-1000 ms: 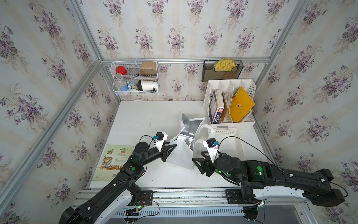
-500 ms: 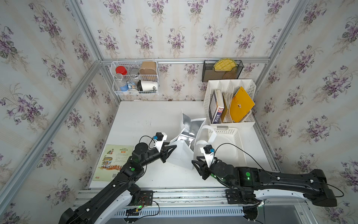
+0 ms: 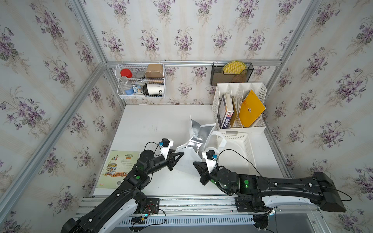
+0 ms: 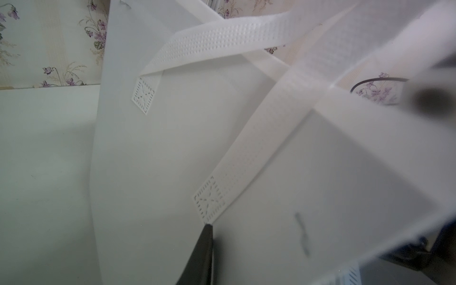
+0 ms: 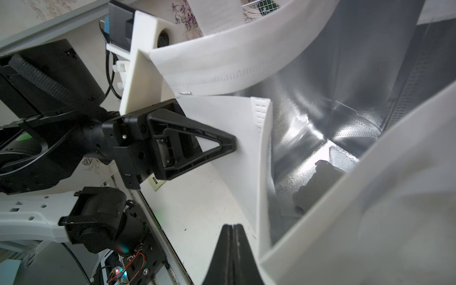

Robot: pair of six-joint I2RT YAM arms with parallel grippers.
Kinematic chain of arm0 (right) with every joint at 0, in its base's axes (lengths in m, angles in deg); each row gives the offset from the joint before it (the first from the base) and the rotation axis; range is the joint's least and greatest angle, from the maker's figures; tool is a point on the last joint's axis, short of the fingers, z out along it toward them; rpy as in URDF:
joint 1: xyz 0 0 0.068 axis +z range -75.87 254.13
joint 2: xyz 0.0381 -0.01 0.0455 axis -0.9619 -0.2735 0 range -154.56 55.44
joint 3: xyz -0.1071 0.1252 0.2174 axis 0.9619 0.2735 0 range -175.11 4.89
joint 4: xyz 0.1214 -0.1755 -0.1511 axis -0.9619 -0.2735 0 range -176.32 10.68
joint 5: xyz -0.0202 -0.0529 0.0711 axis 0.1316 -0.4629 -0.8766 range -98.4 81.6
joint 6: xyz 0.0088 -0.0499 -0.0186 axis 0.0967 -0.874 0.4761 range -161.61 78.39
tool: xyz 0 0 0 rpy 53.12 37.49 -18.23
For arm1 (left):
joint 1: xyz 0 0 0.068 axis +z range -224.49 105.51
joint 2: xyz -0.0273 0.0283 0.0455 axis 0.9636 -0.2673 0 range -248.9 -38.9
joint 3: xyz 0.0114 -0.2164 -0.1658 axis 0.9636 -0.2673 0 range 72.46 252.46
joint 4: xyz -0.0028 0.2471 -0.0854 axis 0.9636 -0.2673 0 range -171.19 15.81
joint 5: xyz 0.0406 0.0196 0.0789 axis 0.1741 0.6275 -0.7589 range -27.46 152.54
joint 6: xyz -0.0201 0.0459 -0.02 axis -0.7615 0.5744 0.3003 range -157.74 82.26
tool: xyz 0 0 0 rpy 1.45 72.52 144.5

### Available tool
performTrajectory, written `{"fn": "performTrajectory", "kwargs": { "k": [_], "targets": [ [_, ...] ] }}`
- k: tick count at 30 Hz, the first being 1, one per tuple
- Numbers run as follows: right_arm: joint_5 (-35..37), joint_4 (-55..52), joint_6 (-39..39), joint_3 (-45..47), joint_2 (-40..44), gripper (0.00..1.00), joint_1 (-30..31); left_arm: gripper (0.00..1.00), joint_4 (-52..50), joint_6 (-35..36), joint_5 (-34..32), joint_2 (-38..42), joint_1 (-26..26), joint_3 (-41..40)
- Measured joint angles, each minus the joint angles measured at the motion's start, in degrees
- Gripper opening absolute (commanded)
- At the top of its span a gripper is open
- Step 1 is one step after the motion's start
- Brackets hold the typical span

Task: Place the ice pack in the delivery bag
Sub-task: Close the delivery bag at the center of the board.

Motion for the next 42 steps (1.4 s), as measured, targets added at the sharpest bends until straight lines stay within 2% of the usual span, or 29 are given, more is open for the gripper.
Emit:
{"fn": "performTrajectory", "kwargs": {
  "k": [4,9,15,19,23,28,35,42],
  "targets": [
    [0.1,0.7,-0.4,-0.6,-0.3,0.03,0.0,0.16,-0.3,-0.5,0.0,0.6,-0.2,0.0],
    [0.5,-0.2,0.5,3.7,7.1,0.37,0.0,0.12,-2.4,-0.5,-2.4,1.7,-0.2,0.0],
    [3.1,-4.8,2.4,7.4,16.4,0.55,0.0,0.10,-4.0,-0.4,-4.1,1.8,-0.2,0.7],
    [4.7,-6.5,3.7,10.3,19.1,0.65,0.0,0.00,-4.9,-0.2,-4.3,1.6,-0.2,1.1],
    [5.1,-6.1,3.7,12.9,18.5,0.66,0.0,0.00,-5.8,-0.2,-4.3,1.4,-0.2,1.9],
    [5.7,-2.2,2.1,15.0,16.0,0.63,0.0,0.00,-6.9,-0.3,-4.3,1.6,-0.2,2.5],
    [6.8,3.3,-0.8,15.5,11.4,0.65,-0.6,0.00,-8.5,-0.4,-4.3,2.2,-0.2,2.8],
    [6.4,6.7,-1.4,16.3,9.9,0.52,-3.1,0.00,-10.4,-0.7,-4.9,2.6,-0.2,3.7]
  ]
}}
